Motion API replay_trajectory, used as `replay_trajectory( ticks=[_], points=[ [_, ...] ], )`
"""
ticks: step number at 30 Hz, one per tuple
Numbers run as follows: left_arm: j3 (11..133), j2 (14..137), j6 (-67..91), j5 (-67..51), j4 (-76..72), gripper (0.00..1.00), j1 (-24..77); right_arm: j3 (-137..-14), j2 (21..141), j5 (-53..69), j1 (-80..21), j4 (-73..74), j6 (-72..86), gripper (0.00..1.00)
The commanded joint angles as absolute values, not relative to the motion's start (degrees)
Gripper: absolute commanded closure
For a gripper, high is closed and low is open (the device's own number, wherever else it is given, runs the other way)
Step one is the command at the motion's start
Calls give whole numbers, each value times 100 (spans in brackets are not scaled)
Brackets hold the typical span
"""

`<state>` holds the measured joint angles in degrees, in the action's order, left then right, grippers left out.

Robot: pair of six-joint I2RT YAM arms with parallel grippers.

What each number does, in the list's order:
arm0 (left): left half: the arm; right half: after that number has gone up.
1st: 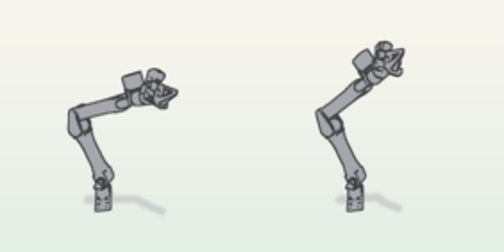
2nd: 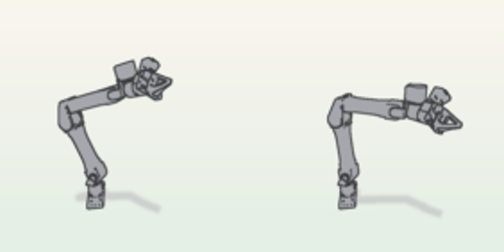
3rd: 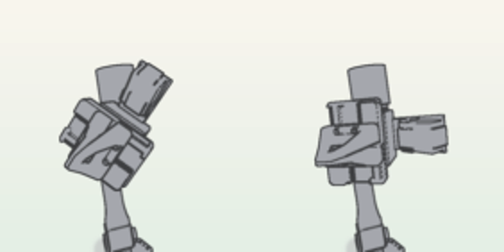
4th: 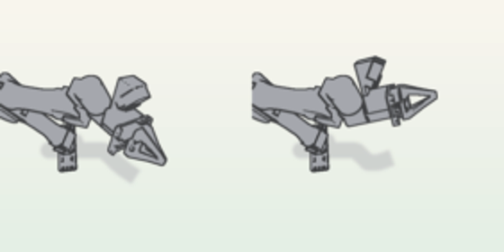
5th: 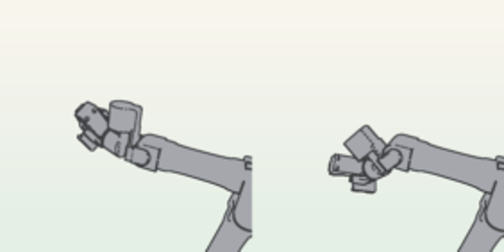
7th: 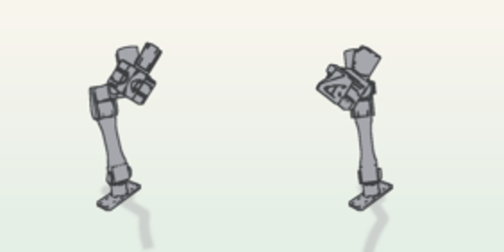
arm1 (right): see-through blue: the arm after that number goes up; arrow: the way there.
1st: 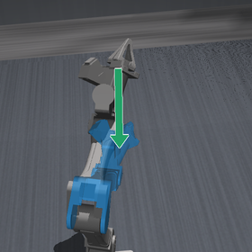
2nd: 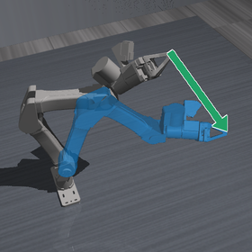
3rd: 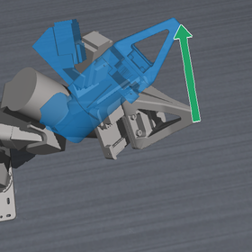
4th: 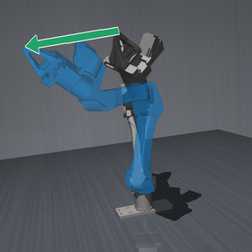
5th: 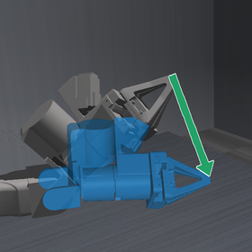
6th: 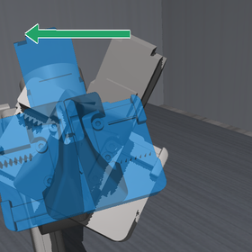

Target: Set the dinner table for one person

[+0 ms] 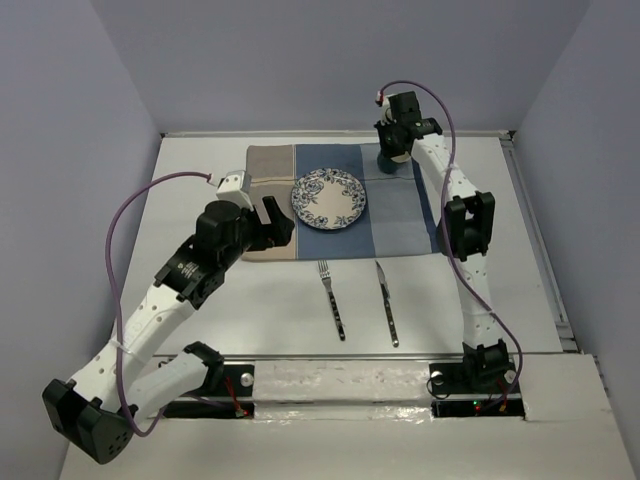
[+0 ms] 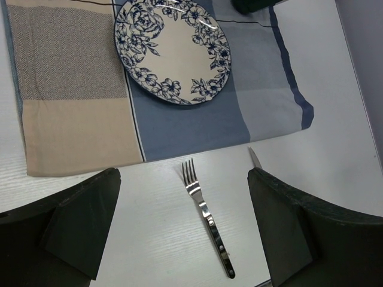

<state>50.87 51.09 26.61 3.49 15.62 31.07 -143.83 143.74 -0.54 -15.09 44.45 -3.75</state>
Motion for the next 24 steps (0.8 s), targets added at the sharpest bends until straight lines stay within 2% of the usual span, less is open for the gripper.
replay_trajectory(
  ticks=[1,10,11,13,14,15,16,19,24],
  points=[
    [5203,5203,2602,316,1292,1,3120,-14608,14247,-562,-1503,3911,-571,100],
    [5273,5335,2558,308,1266,1,3129,-14660,14378,-677,-1503,3911,-431,100],
    [5282,5352,2549,316,1266,1,3120,-14643,14405,-677,-1503,3902,-370,97],
    [5326,5361,2531,343,1309,1,3129,-14651,14467,-694,-1503,3902,-325,83],
    [5344,5379,2514,360,1327,1,3120,-14651,14510,-720,-1503,3885,-299,64],
    [5370,5388,2505,369,1336,1,3120,-14651,14511,-764,-1503,3859,-264,57],
    [5388,5396,2505,395,1362,1,3120,-14660,14519,-852,-1503,3797,-211,43],
    [5396,5396,2522,439,1380,1,3120,-14756,14493,-975,-1503,3701,-80,29],
    [5458,5388,2522,597,1406,1,3120,-14722,14292,-975,-1503,3560,191,21]
  ],
)
